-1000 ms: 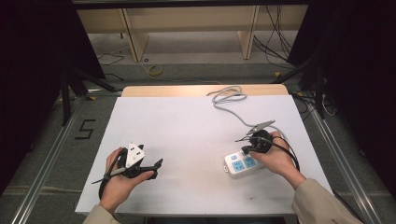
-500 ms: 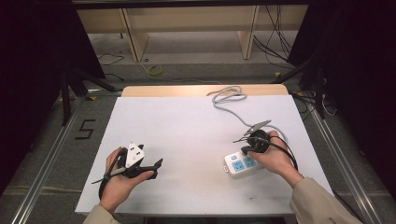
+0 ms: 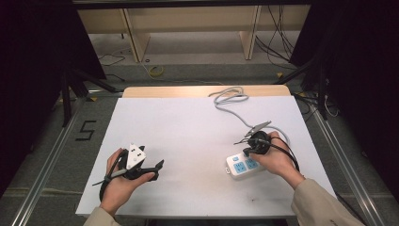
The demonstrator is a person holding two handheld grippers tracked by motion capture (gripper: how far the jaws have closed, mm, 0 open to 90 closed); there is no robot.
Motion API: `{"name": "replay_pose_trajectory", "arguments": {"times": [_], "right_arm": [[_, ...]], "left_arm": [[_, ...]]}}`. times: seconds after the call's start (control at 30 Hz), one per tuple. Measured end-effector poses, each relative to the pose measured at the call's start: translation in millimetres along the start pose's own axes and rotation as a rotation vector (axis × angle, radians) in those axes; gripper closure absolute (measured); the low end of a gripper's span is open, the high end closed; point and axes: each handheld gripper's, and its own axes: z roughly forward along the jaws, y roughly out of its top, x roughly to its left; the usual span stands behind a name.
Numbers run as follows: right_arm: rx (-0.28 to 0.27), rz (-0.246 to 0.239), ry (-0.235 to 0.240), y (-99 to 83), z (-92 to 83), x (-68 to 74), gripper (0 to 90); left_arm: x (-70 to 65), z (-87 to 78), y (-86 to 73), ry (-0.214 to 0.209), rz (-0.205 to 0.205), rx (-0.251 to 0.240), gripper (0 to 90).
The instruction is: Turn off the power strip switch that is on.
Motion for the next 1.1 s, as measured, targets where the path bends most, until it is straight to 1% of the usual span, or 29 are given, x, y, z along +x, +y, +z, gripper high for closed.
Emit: {"name": "replay_pose_trajectory", "arguments": {"times": [0.13,0.27,0.3,0.5,0.6,0.77,0.9,0.97,1.1], "right_arm": [[0.003,0.005,0.000,0.3,0.2,0.0,90.0],[0.009,-0.006,-0.009,1.2,0.3,1.1,90.0],[0.015,-0.001,-0.013,1.5,0.1,1.8,90.0],[0.010,0.013,-0.007,0.9,0.6,0.7,90.0],[0.012,0.003,-0.012,1.2,0.7,1.5,90.0],[0.014,0.011,-0.010,1.2,0.8,1.2,90.0],[0.020,0.006,-0.014,2.1,1.1,2.1,90.0],[0.024,0.021,-0.008,2.3,1.0,1.5,90.0],[0.022,0.029,0.003,1.4,1.5,0.1,90.0]], "left_arm": [[-0.4,0.2,0.0,-0.001,0.000,0.001,16.8],[-0.9,0.6,0.0,-0.001,-0.001,0.001,16.8],[-0.8,0.7,0.0,-0.002,-0.001,0.001,16.8],[-0.5,0.5,-0.2,-0.003,0.000,0.003,16.8],[-0.8,0.6,-0.1,-0.002,0.001,0.003,16.8],[-1.0,0.5,0.0,-0.003,0.003,0.004,16.8],[-1.2,0.6,0.1,-0.003,0.003,0.004,16.9],[-1.1,0.5,0.2,-0.004,0.008,0.006,16.9],[-1.1,0.5,0.4,-0.003,0.007,0.004,16.9]]}}
